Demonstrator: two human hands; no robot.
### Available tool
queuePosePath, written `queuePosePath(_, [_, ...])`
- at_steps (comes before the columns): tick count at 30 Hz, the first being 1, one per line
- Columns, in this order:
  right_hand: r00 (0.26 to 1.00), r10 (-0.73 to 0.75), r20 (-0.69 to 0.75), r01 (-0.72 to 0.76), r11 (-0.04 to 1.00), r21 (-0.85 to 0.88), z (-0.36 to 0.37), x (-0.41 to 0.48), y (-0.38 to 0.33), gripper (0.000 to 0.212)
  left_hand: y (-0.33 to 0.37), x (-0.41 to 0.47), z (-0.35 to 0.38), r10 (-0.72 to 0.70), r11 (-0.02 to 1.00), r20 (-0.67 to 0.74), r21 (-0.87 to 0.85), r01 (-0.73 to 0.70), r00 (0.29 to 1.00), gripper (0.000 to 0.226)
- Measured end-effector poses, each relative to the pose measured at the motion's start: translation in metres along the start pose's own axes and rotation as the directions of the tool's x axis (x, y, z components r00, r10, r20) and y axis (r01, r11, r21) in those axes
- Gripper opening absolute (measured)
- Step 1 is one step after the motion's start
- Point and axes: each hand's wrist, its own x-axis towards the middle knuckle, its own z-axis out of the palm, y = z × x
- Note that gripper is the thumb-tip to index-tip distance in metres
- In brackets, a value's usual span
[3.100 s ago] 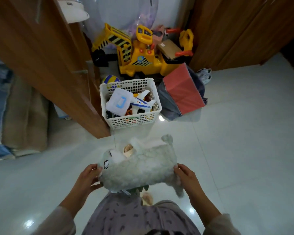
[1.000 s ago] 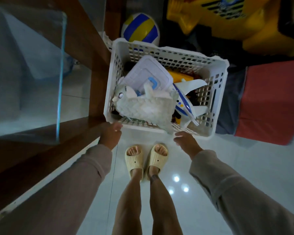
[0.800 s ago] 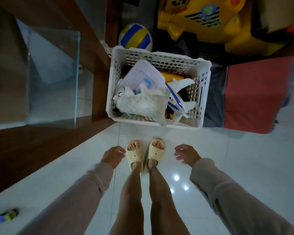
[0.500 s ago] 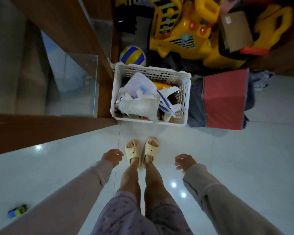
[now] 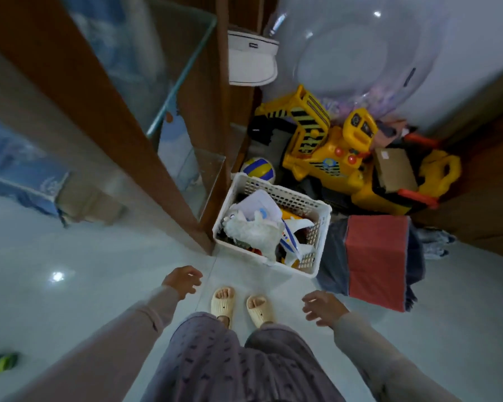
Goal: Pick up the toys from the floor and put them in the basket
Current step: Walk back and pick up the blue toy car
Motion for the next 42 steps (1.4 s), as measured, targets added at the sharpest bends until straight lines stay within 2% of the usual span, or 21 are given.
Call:
queuePosePath(2, [1.0,-0.015,-0.001,0.015,0.998,-0.059,-0.008,0.005,-0.005,0.017,-0.016,-0.022,-0.012,-0.015,0.965,0.004,-0.261,0.016,1.0,0.027])
queuePosePath(4, [0.999,-0.032,0.0,0.032,0.994,-0.109,-0.013,0.01,-0.011,0.019,-0.042,-0.045,-0.018,0.009,0.858,-0.052,-0.513,-0.035,0.999,0.029])
queuePosePath(7, [0.998,-0.023,0.065,0.036,0.978,-0.204,-0.015,0.019,-0.017,0.02,-0.096,-0.072,-0.007,-0.029,0.698,-0.193,-0.706,-0.118,0.981,0.028])
queuePosePath(9, [0.994,-0.044,0.1,0.078,0.929,-0.363,-0.008,0.022,-0.021,0.017,-0.139,-0.084,0.015,-0.142,0.633,-0.25,-0.767,-0.106,0.958,0.026])
queuePosePath(11, [0.984,-0.076,0.16,0.151,0.831,-0.535,0.004,0.024,-0.025,0.011,-0.182,-0.095,0.043,-0.244,0.585,-0.264,-0.808,-0.076,0.933,0.02])
queuePosePath(12, [0.974,-0.089,0.21,0.203,0.759,-0.618,0.011,0.026,-0.028,0.008,-0.202,-0.1,0.058,-0.28,0.561,-0.261,-0.826,-0.063,0.924,0.018])
queuePosePath(15, [0.942,-0.11,0.317,0.328,0.503,-0.8,0.039,0.026,-0.045,0.018,-0.256,-0.116,0.108,-0.36,0.46,-0.221,-0.887,-0.033,0.907,0.018])
queuePosePath(18, [0.912,-0.138,0.387,0.409,0.394,-0.823,0.08,0.019,-0.067,0.012,-0.295,-0.127,0.159,-0.435,0.346,-0.189,-0.938,-0.03,0.88,0.02])
queuePosePath(21, [0.873,-0.158,0.461,0.488,0.284,-0.825,0.126,0.005,-0.084,0.021,-0.317,-0.132,0.196,-0.51,0.259,-0.172,-0.965,-0.041,0.843,0.014])
queuePosePath(25, [0.826,-0.117,0.552,0.562,0.239,-0.791,0.183,-0.019,-0.094,0.026,-0.34,-0.139,0.22,-0.595,0.07,-0.12,-0.993,-0.098,0.795,0.012])
queuePosePath(29, [0.791,-0.074,0.607,0.605,0.241,-0.759,0.236,-0.038,-0.091,0.02,-0.36,-0.142,0.209,-0.616,-0.075,-0.051,-0.99,-0.123,0.786,0.014])
queuePosePath(33, [0.815,-0.046,0.578,0.571,0.233,-0.787,0.282,-0.047,-0.082,0.013,-0.387,-0.137,0.165,-0.632,-0.075,-0.041,-0.991,-0.114,0.774,0.015])
queuePosePath(36, [0.827,-0.038,0.561,0.555,0.223,-0.802,0.317,-0.049,-0.077,0.012,-0.409,-0.132,0.111,-0.62,-0.027,-0.083,-0.992,-0.127,0.78,0.015])
queuePosePath(40, [0.863,-0.056,0.502,0.503,0.189,-0.843,0.359,-0.053,-0.076,0.016,-0.431,-0.137,0.024,-0.567,0.17,-0.184,-0.98,-0.104,0.803,0.015])
queuePosePath(42, [0.872,-0.071,0.484,0.486,0.23,-0.843,0.377,-0.058,-0.079,0.02,-0.44,-0.142,-0.018,-0.533,0.265,-0.247,-0.957,-0.118,0.809,0.015])
